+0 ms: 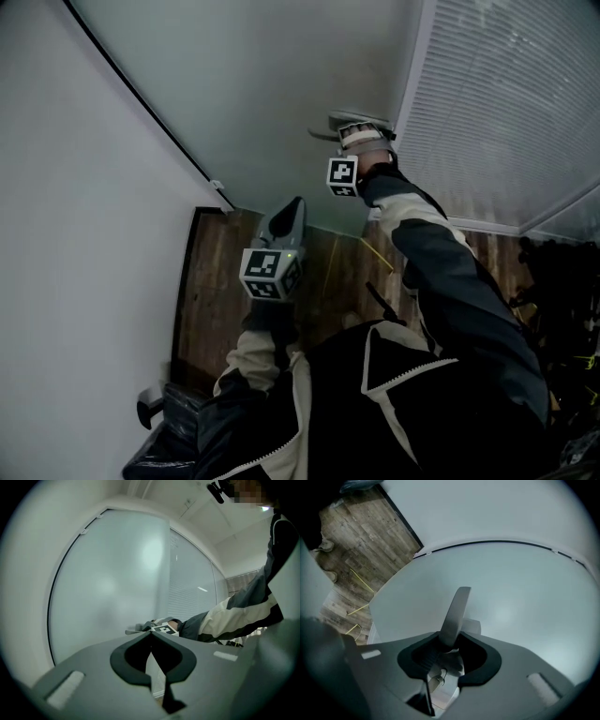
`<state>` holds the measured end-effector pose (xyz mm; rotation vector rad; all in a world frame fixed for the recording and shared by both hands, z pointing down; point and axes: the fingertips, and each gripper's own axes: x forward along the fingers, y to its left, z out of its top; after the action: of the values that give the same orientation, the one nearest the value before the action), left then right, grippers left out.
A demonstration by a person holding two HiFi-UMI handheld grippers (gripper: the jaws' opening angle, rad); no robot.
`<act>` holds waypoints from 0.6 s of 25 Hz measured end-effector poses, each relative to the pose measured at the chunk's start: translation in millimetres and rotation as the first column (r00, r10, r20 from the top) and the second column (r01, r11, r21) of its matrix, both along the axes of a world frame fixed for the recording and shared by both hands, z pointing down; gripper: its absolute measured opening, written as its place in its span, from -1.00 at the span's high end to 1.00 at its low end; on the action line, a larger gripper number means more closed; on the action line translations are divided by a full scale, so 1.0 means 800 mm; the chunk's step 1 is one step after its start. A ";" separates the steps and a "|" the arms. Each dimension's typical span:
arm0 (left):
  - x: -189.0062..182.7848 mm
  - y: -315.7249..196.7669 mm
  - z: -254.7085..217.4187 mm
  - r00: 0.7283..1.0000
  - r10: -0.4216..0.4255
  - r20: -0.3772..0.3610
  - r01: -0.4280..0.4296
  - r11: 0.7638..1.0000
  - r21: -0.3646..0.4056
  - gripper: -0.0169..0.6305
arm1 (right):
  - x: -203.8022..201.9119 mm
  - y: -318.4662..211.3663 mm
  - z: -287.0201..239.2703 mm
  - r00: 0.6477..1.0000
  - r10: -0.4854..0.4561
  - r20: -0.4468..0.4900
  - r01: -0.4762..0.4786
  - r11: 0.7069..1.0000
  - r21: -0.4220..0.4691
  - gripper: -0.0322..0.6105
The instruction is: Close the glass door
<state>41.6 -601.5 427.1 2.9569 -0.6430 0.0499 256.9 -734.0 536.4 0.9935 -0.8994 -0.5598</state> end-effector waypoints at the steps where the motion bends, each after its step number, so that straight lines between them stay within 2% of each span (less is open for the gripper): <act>1: 0.004 -0.003 -0.001 1.000 -0.008 -0.003 0.008 1.000 -0.003 0.94 | 0.010 -0.009 0.001 1.000 0.001 0.003 -0.001 1.000 0.000 0.53; 8: 0.029 0.014 0.024 0.999 -0.007 0.037 0.008 1.000 -0.026 0.94 | 0.070 -0.055 -0.001 0.999 0.024 0.025 -0.025 1.000 0.016 0.53; 15: 0.013 -0.006 0.034 0.994 -0.088 0.061 0.091 0.995 -0.040 0.94 | 0.107 -0.090 -0.003 0.997 0.055 0.060 -0.057 0.998 0.038 0.55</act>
<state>51.9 -606.4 454.6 2.8916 -0.7715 0.1413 342.5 -806.3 533.8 1.0725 -0.9134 -0.5045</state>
